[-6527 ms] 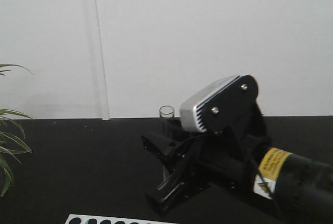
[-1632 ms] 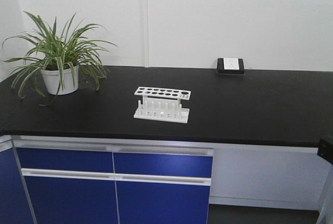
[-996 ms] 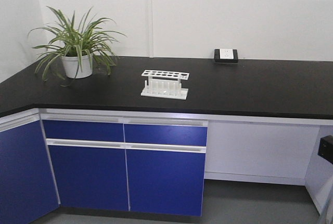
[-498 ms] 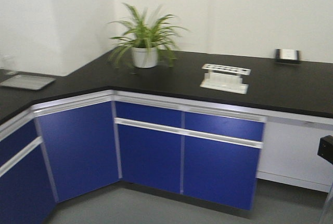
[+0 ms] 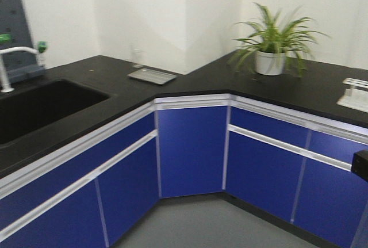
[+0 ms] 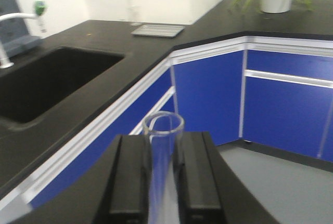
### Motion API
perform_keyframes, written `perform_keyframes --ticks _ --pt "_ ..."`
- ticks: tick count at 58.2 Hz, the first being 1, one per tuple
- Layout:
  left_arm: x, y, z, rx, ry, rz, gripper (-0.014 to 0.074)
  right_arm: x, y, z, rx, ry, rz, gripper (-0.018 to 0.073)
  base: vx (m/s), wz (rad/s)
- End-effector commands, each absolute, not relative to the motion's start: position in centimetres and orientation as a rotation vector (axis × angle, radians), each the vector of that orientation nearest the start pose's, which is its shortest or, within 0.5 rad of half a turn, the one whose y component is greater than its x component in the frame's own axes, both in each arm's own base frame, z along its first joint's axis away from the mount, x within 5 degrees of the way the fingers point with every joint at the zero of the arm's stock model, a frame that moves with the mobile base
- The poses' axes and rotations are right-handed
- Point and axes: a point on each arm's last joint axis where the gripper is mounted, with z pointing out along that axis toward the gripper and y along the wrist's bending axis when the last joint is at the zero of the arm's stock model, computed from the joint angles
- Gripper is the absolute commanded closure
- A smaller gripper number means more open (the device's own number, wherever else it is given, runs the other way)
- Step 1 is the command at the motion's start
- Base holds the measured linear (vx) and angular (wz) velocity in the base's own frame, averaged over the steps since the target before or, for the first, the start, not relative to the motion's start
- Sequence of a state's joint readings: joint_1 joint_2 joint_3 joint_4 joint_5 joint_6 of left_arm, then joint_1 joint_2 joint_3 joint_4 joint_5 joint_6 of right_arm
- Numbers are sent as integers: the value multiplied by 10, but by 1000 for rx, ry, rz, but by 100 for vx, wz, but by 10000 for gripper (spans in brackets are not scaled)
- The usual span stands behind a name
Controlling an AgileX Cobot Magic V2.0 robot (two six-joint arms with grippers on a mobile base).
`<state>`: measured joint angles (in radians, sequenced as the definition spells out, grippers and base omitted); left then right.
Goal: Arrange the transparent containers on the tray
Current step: 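Drive the base to the counter with the yellow tray, holding both tubes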
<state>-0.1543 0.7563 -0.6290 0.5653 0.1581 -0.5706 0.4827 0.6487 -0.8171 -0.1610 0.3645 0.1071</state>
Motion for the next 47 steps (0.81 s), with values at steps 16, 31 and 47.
perform_keyframes --ticks 16,31,47 --pt "160 -21 359 84 1646 -91 486 113 53 416 -383 1527 289 484 -1 43" --pt "160 -21 359 85 1647 -91 486 113 53 416 -383 1527 289 484 9 38" --pt "160 -21 359 85 1647 -91 486 113 53 416 -383 1527 289 484 14 53"
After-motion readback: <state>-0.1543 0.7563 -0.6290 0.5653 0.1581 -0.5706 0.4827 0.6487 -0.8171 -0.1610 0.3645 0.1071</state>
